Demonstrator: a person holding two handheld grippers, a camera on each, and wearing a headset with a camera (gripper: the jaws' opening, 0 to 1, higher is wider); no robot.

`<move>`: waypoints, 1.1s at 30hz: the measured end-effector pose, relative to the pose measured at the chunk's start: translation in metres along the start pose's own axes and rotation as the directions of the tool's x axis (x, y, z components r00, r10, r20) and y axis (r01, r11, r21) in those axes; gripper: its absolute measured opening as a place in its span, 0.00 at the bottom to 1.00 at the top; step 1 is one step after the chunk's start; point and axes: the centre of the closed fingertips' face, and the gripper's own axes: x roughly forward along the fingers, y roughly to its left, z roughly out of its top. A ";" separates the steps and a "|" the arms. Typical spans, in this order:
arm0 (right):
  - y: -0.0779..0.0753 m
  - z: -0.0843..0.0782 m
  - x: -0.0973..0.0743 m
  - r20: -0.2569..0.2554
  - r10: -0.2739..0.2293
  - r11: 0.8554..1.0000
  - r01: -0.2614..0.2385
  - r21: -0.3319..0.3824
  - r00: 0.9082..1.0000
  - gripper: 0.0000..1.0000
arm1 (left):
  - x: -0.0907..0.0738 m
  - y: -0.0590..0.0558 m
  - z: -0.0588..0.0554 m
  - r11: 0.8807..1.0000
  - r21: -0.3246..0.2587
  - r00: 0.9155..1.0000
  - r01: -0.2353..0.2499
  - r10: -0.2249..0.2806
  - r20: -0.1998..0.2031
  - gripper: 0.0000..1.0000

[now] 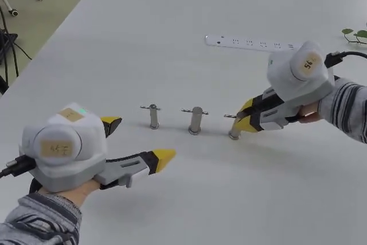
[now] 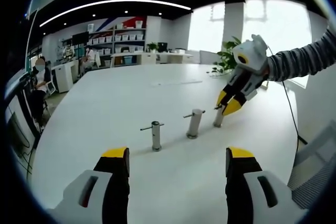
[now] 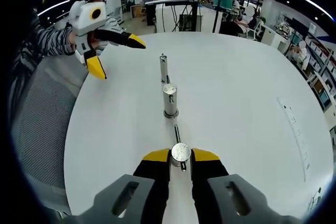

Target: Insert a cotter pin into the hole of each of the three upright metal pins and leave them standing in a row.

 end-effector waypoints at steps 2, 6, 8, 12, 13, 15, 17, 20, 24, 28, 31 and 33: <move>-0.003 0.000 0.000 0.008 -0.027 0.999 0.027 -0.033 1.000 0.14 | -0.001 0.000 0.001 1.000 0.002 1.000 -0.001 0.001 -0.003 0.73; -0.003 0.006 -0.005 0.043 -0.054 0.998 0.055 -0.024 0.998 0.29 | -0.002 0.001 0.003 1.000 -0.004 1.000 0.000 0.000 -0.004 0.74; -0.005 0.008 -0.010 0.054 -0.083 0.997 0.083 -0.008 0.995 0.35 | -0.002 0.000 0.005 1.000 -0.005 1.000 0.006 -0.006 -0.004 0.74; 0.000 0.015 -0.018 0.144 -0.153 0.984 0.136 0.117 0.978 0.48 | 0.000 -0.001 0.011 1.000 0.006 1.000 0.016 -0.016 -0.010 0.77; 0.002 0.015 -0.020 0.152 -0.165 0.980 0.144 0.139 0.975 0.50 | 0.000 -0.001 0.012 1.000 0.006 1.000 0.017 -0.017 -0.012 0.78; 0.006 0.015 -0.024 0.181 -0.193 0.970 0.160 0.182 0.964 0.54 | 0.001 0.000 0.015 1.000 0.001 1.000 0.019 -0.019 -0.007 0.79; 0.012 0.014 -0.027 0.202 -0.214 0.959 0.165 0.231 0.956 0.58 | 0.001 0.000 0.019 1.000 -0.016 1.000 0.023 -0.023 0.006 0.81; 0.020 0.016 -0.033 0.241 -0.247 0.936 0.167 0.310 0.939 0.60 | 0.003 0.000 0.021 0.999 -0.024 1.000 0.025 -0.025 0.002 0.84; 0.025 0.015 -0.038 0.246 -0.300 0.911 0.200 0.361 0.922 0.68 | 0.002 0.000 0.024 1.000 -0.013 1.000 0.022 -0.022 -0.002 0.87; 0.033 0.018 -0.040 0.266 -0.327 0.887 0.198 0.417 0.907 0.73 | 0.002 0.000 0.026 1.000 -0.021 1.000 0.019 -0.019 0.000 0.91; 0.034 0.019 -0.043 0.280 -0.375 0.847 0.204 0.490 0.884 0.75 | -0.001 0.000 0.027 0.998 -0.051 1.000 0.021 -0.021 -0.005 0.93; 0.034 0.022 -0.044 0.306 -0.387 0.827 0.180 0.533 0.870 0.75 | -0.002 0.000 0.029 0.997 -0.074 1.000 0.026 -0.025 0.006 0.94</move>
